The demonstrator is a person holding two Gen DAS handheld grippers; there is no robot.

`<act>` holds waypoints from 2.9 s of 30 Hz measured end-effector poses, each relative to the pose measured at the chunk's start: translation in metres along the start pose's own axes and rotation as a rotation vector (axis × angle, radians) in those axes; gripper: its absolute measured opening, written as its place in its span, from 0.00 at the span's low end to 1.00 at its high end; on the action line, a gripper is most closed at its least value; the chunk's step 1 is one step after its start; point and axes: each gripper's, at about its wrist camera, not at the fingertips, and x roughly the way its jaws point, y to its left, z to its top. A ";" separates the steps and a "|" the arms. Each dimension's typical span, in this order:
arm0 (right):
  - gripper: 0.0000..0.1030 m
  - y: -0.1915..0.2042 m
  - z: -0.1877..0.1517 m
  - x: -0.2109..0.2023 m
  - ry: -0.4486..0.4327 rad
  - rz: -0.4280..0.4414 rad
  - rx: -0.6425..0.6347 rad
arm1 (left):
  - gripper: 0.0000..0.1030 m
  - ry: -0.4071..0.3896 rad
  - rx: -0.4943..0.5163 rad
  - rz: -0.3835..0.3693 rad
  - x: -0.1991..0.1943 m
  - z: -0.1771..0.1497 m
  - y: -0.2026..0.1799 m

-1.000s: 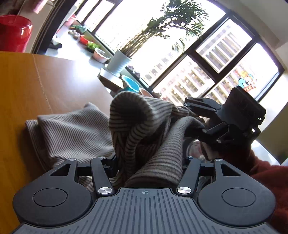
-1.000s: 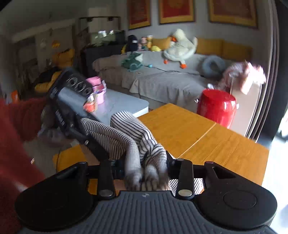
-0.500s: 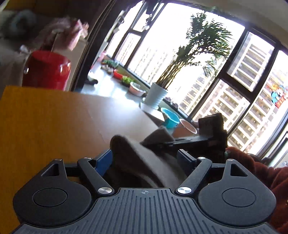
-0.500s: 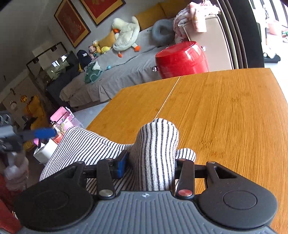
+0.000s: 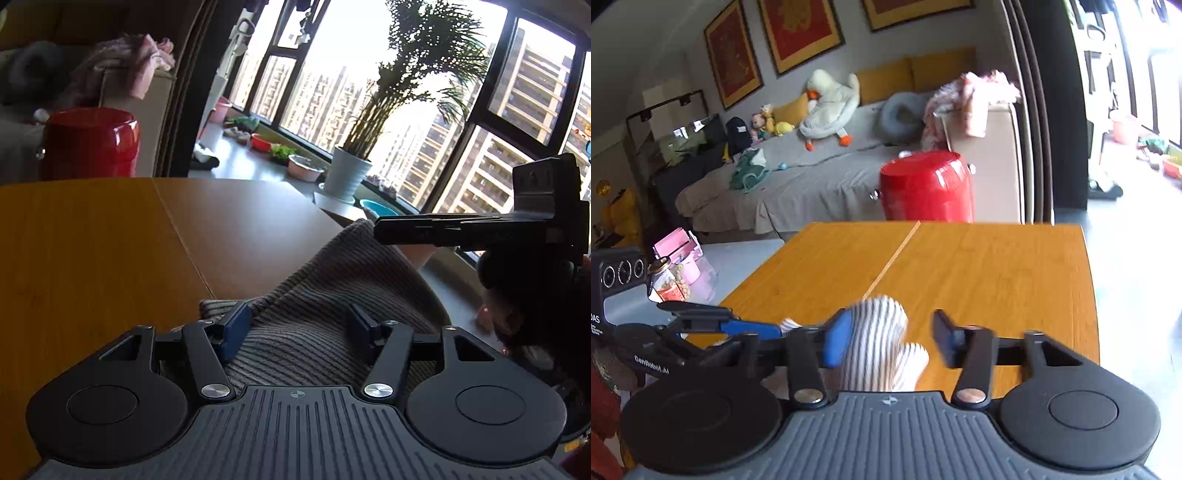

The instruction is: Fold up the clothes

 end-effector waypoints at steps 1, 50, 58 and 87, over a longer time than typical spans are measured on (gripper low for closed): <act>0.28 -0.001 -0.003 0.002 0.011 -0.009 0.008 | 0.62 -0.001 -0.001 -0.002 -0.001 0.001 0.000; 0.59 0.060 -0.032 0.048 0.043 0.003 -0.170 | 0.84 -0.015 -0.008 0.112 -0.022 -0.025 0.021; 0.61 0.064 -0.036 0.038 0.006 -0.010 -0.208 | 0.78 -0.055 0.062 0.142 -0.038 -0.011 0.009; 0.94 0.053 -0.059 0.021 0.070 -0.058 -0.102 | 0.89 0.000 -0.006 0.145 -0.022 -0.019 0.029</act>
